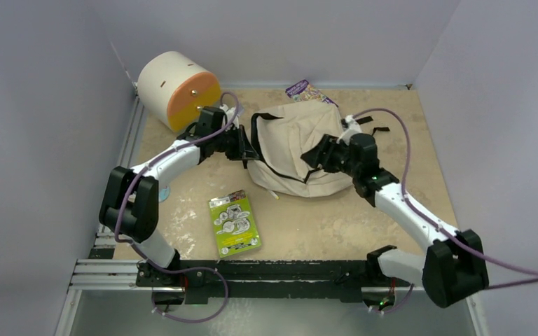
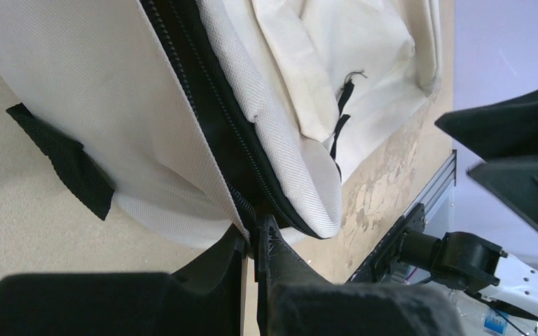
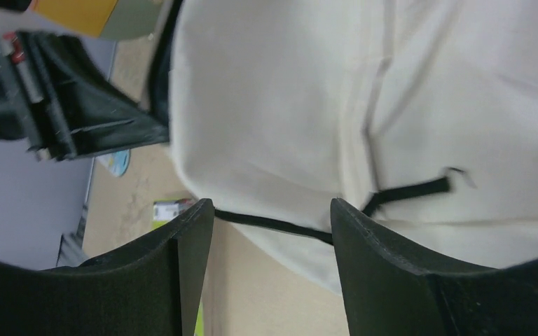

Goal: Pack the student bag
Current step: Unzip the student bag at the center of the board.

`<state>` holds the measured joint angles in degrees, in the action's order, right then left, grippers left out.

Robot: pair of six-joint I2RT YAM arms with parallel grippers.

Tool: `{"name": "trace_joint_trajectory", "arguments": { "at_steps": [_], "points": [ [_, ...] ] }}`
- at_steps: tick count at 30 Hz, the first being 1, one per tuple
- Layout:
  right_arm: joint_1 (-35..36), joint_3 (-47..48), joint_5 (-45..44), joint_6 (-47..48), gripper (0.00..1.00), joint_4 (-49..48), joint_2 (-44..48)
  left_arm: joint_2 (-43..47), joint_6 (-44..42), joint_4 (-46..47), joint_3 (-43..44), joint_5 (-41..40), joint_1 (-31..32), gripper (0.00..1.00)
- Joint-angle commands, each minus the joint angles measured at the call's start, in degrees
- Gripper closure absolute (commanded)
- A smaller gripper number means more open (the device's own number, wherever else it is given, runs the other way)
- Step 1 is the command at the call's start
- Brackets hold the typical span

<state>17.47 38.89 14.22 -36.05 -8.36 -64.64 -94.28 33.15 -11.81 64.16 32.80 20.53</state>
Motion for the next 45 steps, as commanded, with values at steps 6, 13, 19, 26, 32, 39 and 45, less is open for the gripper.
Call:
{"name": "trace_joint_trajectory", "arguments": {
  "at_steps": [6,13,19,26,32,39,45],
  "points": [
    [11.51,17.79,-4.65,2.22,0.21,-2.54,-16.47,-2.04,-2.3,0.0,2.37,0.3,-0.23,1.0],
    [17.24,29.1,-8.06,4.21,0.17,2.08,-31.13,-2.79,-1.79,-0.05,2.46,1.16,-0.23,1.0],
    [19.12,30.8,-9.89,5.12,0.2,2.06,-36.48,-2.79,-1.51,-0.3,2.46,0.6,-0.23,1.0],
    [19.78,30.88,-13.93,5.23,0.39,2.74,-37.39,-3.32,-1.16,-0.38,2.61,1.21,-0.23,1.0],
    [19.73,32.28,-19.32,4.16,0.88,5.22,-36.54,-3.1,-1.22,-0.48,2.63,1.05,-0.23,1.0],
    [18.95,30.01,-27.26,1.97,1.0,7.95,-29.01,-3.36,-1.07,-0.51,2.64,1.35,-0.23,1.0],
    [10.64,24.99,-26.07,1.22,1.0,8.27,-23.9,-3.43,-1.2,-0.62,2.64,1.13,-0.23,1.0]
  ]
}}
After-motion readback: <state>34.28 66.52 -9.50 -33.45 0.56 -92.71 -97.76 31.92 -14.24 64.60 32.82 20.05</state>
